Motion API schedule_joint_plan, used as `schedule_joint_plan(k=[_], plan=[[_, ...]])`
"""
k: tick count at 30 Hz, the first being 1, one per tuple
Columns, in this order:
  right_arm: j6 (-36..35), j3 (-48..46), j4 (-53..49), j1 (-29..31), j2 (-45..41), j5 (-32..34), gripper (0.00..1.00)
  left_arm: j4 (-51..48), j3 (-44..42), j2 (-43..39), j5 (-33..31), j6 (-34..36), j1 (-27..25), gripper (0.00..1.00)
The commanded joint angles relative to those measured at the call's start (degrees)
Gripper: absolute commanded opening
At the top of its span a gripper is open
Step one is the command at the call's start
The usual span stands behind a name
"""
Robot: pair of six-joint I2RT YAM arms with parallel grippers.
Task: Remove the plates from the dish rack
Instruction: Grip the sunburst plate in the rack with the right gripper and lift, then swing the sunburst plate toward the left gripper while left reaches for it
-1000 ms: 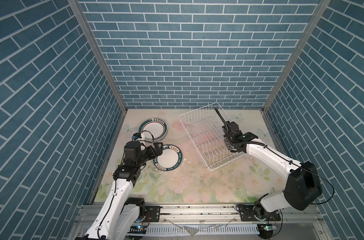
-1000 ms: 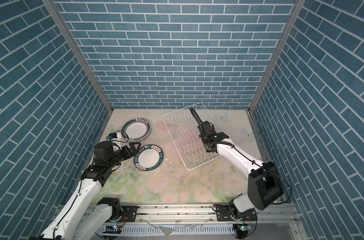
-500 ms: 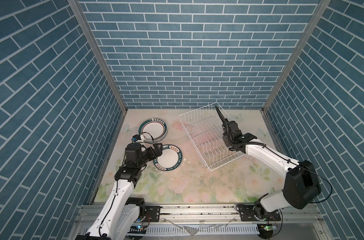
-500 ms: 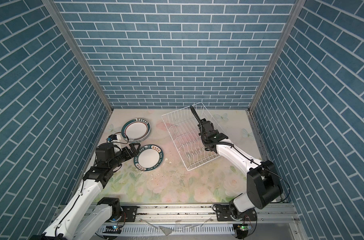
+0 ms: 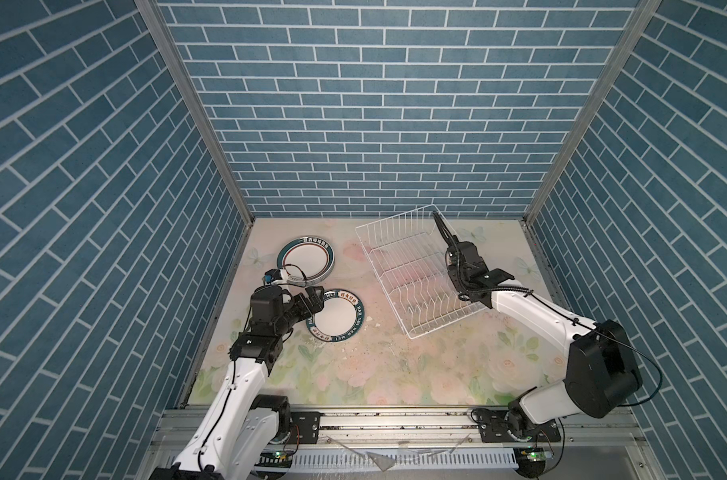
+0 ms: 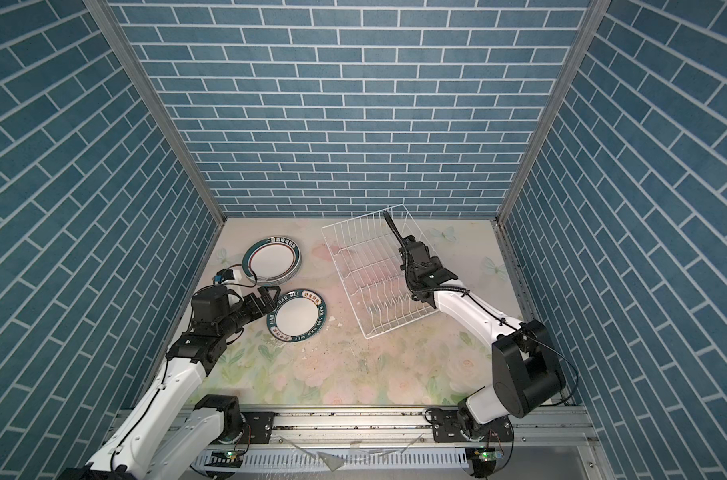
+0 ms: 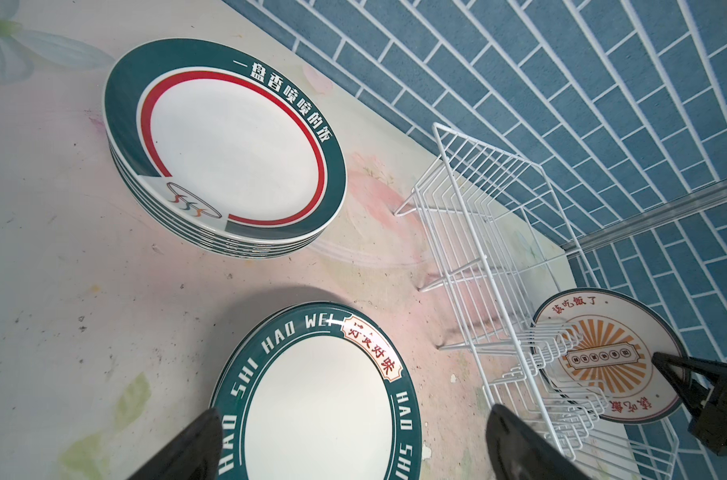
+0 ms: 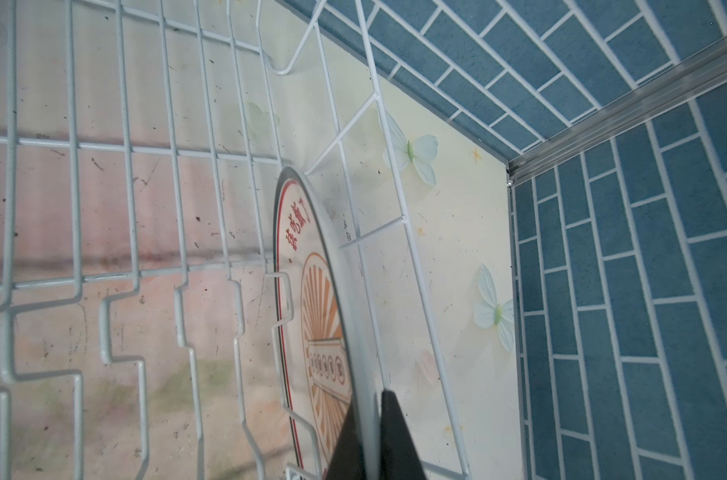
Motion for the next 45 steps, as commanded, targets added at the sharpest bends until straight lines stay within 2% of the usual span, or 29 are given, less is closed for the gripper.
schedule_joint_plan(k=[1, 25, 36, 40, 45], plan=[[0.8, -3.1, -1.0, 0.4, -0.5, -4.2, 0.00, 1.0, -0.6, 0.4, -0.6, -0.1, -0.2, 0.99], [-0.5, -5.1, -0.6, 0.4, -16.4, -6.9, 0.00, 1.5, -2.1, 0.0, -1.0, 1.0, -0.2, 0.99], [1.1, -7.4, 7.6, 0.5, -27.0, -11.2, 0.00, 1.9, -0.9, -0.6, 1.9, 1.4, -0.2, 0.99], [6.1, -9.0, 12.2, 0.5, -29.4, -16.2, 0.00, 5.4, -1.1, 0.4, 6.1, 1.0, -0.2, 0.99], [17.2, -10.1, 18.0, 0.5, -29.7, -24.9, 0.00, 10.7, -1.3, 2.1, 11.4, -0.2, -0.2, 0.99]])
